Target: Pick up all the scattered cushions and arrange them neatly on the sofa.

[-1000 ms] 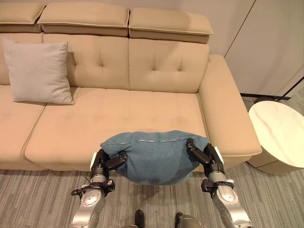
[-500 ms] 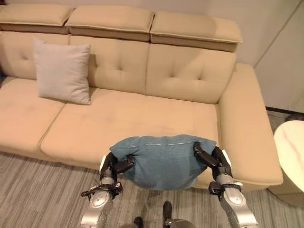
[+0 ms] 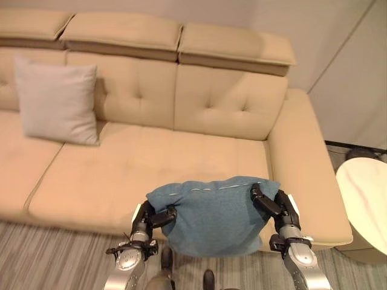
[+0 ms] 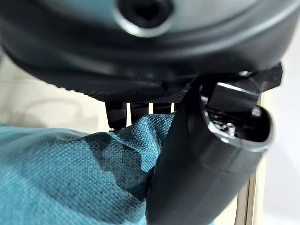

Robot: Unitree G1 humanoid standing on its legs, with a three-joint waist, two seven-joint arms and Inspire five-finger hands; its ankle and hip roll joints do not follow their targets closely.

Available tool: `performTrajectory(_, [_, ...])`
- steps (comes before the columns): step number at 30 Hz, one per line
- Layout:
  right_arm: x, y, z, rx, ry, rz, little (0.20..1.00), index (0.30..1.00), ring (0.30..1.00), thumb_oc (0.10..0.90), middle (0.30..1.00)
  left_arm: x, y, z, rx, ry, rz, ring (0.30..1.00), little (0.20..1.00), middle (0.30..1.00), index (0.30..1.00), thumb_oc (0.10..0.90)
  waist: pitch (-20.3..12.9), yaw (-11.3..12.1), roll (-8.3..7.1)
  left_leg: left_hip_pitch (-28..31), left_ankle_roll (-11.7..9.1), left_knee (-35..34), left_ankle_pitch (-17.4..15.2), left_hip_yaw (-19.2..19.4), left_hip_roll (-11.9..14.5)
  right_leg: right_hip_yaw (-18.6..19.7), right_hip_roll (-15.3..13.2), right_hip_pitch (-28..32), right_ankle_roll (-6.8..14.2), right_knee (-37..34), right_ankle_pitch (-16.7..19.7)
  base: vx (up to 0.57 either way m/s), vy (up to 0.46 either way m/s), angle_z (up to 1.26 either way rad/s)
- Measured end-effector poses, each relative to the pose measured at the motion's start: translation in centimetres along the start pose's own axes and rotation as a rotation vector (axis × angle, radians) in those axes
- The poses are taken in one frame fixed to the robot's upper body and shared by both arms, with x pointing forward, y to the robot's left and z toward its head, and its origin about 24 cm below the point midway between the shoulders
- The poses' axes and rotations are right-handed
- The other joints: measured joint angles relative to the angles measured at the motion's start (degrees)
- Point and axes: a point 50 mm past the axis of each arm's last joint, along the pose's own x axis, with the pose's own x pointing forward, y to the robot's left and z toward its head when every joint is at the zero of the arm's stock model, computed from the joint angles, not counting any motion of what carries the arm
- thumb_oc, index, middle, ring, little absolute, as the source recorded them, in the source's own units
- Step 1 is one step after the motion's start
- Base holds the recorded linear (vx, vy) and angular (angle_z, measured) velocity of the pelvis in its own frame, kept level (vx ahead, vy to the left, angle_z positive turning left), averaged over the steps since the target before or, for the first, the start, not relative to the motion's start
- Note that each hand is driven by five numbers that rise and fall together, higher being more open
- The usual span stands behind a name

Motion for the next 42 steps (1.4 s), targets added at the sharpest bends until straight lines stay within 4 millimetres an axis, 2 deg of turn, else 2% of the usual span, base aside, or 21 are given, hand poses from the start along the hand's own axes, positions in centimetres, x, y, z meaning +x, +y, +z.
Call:
performTrajectory(4, [0.0,0.4,0.4,0.025,-0.019,-0.002,0.3,0.3,0.3,0.4,0.3,0.3,0.2,0.8,0.02,-0.027,-0.008,0.3,0.3,0.3,0.3,0.4,-0.3,-1.3,-0.59,2.0,2.1,-2.7,0.1,2.0,-4.6,0.1,-5.2,-1.4,3.8,3.4,-2.4,0.06,0.158,-0.22])
performTrajectory(8, [0.3,1.8,0.7,0.04,-0.032,0.048,0.3,0.3,0.3,0.4,0.3,0.4,1.5,1.3,0.053,-0.038,0.019,0.3,0.3,0.3,0.3,0.4,-0.3,0.3,-0.62,3.4,3.5,-2.9,-0.7,4.1,-5.2,1.1,-6.3,-3.9,6.5,8.1,-3.1,0.04,0.124,-0.3])
performTrajectory(9, [0.4,2.1,0.8,0.039,-0.036,0.059,0.3,0.3,0.3,0.4,0.3,0.3,2.0,1.4,0.064,-0.038,0.028,0.3,0.3,0.3,0.3,0.4,-0.2,0.5,-0.5,4.2,4.7,-3.0,-1.6,4.5,-5.2,1.4,-6.2,-4.5,7.3,10.6,-3.5,0.04,0.096,-0.24])
performTrajectory(11, [0.5,2.6,0.9,0.059,-0.04,0.066,0.3,0.3,0.3,0.4,0.3,0.4,2.3,1.7,0.053,-0.048,0.045,0.3,0.3,0.3,0.3,0.4,0.4,1.3,0.25,6.4,5.4,-3.1,-2.5,5.3,-4.2,0.9,-6.1,-9.5,9.2,21.0,-6.1,0.1,0.035,-0.31])
performTrajectory(16, [0.6,3.1,1.0,0.057,-0.043,0.084,0.3,0.3,0.3,0.4,0.3,0.2,2.6,1.6,0.036,-0.049,0.068,0.3,0.3,0.3,0.3,0.4,0.4,1.6,-0.26,7.7,4.3,-3.7,-4.0,6.5,-4.3,-2.7,-9.8,-12.4,7.8,14.9,-4.0,0.11,-0.026,-0.22])
performTrajectory(18, [0.5,3.4,0.7,0.047,-0.028,0.106,0.3,0.3,0.3,0.4,0.3,0.3,2.7,1.5,0.011,-0.052,0.089,0.3,0.3,0.3,0.3,0.4,0.5,1.1,-0.18,7.8,4.4,-3.7,-4.6,6.8,-3.6,-3.4,-9.6,-17.6,6.8,13.0,-1.1,0.12,-0.081,-0.13])
performTrajectory(20, [0.1,3.1,0.1,0.042,-0.002,0.097,0.3,0.3,0.3,0.4,0.3,0.2,2.9,1.6,0.009,-0.054,0.096,0.3,0.3,0.3,0.3,0.4,0.6,0.1,-0.97,8.8,3.9,-3.7,-4.7,6.0,-3.8,-3.4,-9.3,-17.5,6.6,8.9,3.2,0.12,-0.136,0.32])
performTrajectory(21, [-0.1,3.0,-0.2,0.04,0.01,0.093,0.3,0.3,0.3,0.4,0.3,0.2,2.8,1.5,0.009,-0.051,0.094,0.3,0.3,0.3,0.3,0.4,0.4,-0.1,-1.32,9.1,3.0,-3.7,-4.9,5.1,-3.9,-2.2,-8.9,-16.9,6.3,8.2,4.6,0.16,-0.16,0.56])
performTrajectory(22, [-0.3,2.3,-0.7,0.03,0.03,0.073,0.3,0.3,0.3,0.4,0.3,0.2,2.3,1.3,0.006,-0.048,0.077,0.3,0.3,0.3,0.3,0.4,0.3,-0.4,-0.89,9.8,1.8,-3.7,-5.0,3.9,-2.9,-1.0,-7.1,-15.0,3.9,6.0,9.0,0.17,-0.171,0.38])
performTrajectory(24, [-0.3,1.6,-0.7,0.003,0.036,0.07,0.3,0.3,0.3,0.4,0.3,0.1,1.9,1.1,-0.005,-0.043,0.07,0.3,0.3,0.3,0.3,0.4,0.1,0.1,0.75,10.0,-0.1,-3.7,-5.1,3.1,-0.3,-2.2,-4.6,-12.8,3.0,3.1,9.6,0.14,-0.15,0.23])
performTrajectory(27, [-0.2,1.0,-0.6,-0.014,0.036,0.057,0.3,0.3,0.3,0.4,0.3,0.3,1.3,1.2,-0.018,-0.051,0.056,0.3,0.3,0.3,0.3,0.4,-0.2,-0.1,1.16,10.7,-1.8,-3.5,-4.4,1.5,2.6,-4.4,-1.8,-9.5,1.1,-0.1,9.8,0.08,-0.213,0.3])
performTrajectory(28, [-0.2,0.7,-0.5,-0.01,0.034,0.042,0.3,0.3,0.3,0.4,0.3,0.5,0.9,1.4,-0.018,-0.056,0.042,0.3,0.3,0.3,0.3,0.4,-0.1,-0.8,0.86,9.2,-2.8,-0.7,-4.5,0.4,3.0,-6.1,-1.4,-8.6,0.5,-0.5,9.4,0.04,-0.237,0.88])
performTrajectory(29, [0.0,0.0,-0.3,-0.01,0.026,0.01,0.3,0.3,0.3,0.4,0.3,1.1,0.1,1.9,-0.014,-0.071,0.014,0.3,0.3,0.3,0.3,0.4,0.2,-1.5,-0.56,4.3,-3.5,6.9,-4.2,-0.6,2.4,-8.0,-1.8,-8.2,-0.8,0.0,8.1,0.07,-0.188,1.12])
performTrajectory(30, [0.5,-0.4,0.4,-0.022,0.002,0.003,0.3,0.3,0.3,0.4,0.3,1.4,-0.2,2.3,-0.013,-0.083,0.001,0.3,0.3,0.3,0.3,0.4,0.7,-1.0,-1.54,-0.1,-3.9,15.9,-3.9,1.1,3.4,-9.1,-1.7,-7.6,-3.1,0.7,6.6,0.1,-0.096,0.89])
performTrajectory(32, [0.8,-0.2,0.8,-0.022,-0.015,0.007,0.3,0.3,0.3,0.4,0.3,1.4,-0.1,2.4,-0.012,-0.087,0.004,0.3,0.3,0.3,0.3,0.4,0.7,-1.0,-1.5,-2.0,-3.4,19.2,-4.1,1.4,4.6,-9.2,-0.7,-7.5,-4.8,0.9,5.4,0.19,-0.016,0.17])
performTrajectory(33, [0.8,-0.3,0.8,-0.018,-0.015,0.002,0.3,0.3,0.3,0.4,0.3,1.4,-0.2,2.6,-0.013,-0.093,0.0,0.3,0.3,0.3,0.3,0.4,0.7,-1.3,-1.88,-1.3,-3.3,14.9,-5.6,1.0,3.5,-8.7,-0.7,-7.5,-4.8,0.6,5.2,0.25,0.082,-0.04])
performTrajectory(34, [0.8,-0.5,0.9,-0.015,-0.018,-0.009,0.3,0.3,0.3,0.4,0.3,1.5,-0.5,2.9,-0.022,-0.107,-0.008,0.3,0.3,0.3,0.3,0.4,1.0,-1.5,-2.01,0.5,-3.4,6.6,-5.5,1.0,2.6,-7.3,-0.5,-8.0,-3.7,0.4,5.9,0.22,0.114,-0.16])
performTrajectory(36, [0.8,-0.4,0.9,-0.015,-0.018,-0.002,0.3,0.3,0.3,0.4,0.3,1.2,-0.3,3.1,-0.028,-0.121,-0.002,0.3,0.3,0.3,0.3,0.4,0.8,-1.2,-1.39,4.2,-3.2,-0.1,-5.4,0.9,2.9,-5.3,1.8,-6.9,-3.6,-0.9,6.4,0.19,0.104,-0.53])
performTrajectory(39, [0.9,-0.7,1.2,-0.025,-0.026,-0.007,0.3,0.3,0.3,0.4,0.3,1.1,-0.6,3.4,-0.031,-0.133,-0.013,0.3,0.3,0.3,0.3,0.4,0.4,-1.6,0.38,8.3,-2.6,-2.9,-4.7,1.2,3.1,-3.9,4.4,-5.2,-4.2,-2.3,6.8,0.13,0.086,-0.52])
performTrajectory(40, [0.9,-0.6,1.3,-0.019,-0.033,-0.01,0.3,0.3,0.3,0.4,0.3,1.0,-0.5,3.6,-0.028,-0.143,-0.016,0.3,0.3,0.3,0.3,0.4,0.4,-1.7,0.15,8.8,-3.0,-3.7,-3.4,1.5,2.8,-3.4,4.3,-5.3,-4.1,-2.3,6.9,0.08,0.085,-0.39])
performTrajectory(42, [0.9,-0.7,1.8,-0.017,-0.053,-0.018,0.3,0.3,0.3,0.4,0.3,1.0,-0.7,4.0,-0.031,-0.158,-0.023,0.3,0.3,0.3,0.3,0.4,0.4,-2.0,0.13,8.9,-2.5,-3.7,-3.7,2.0,2.0,-3.2,3.5,-5.4,-4.0,-2.3,7.1,0.06,0.078,-0.16])
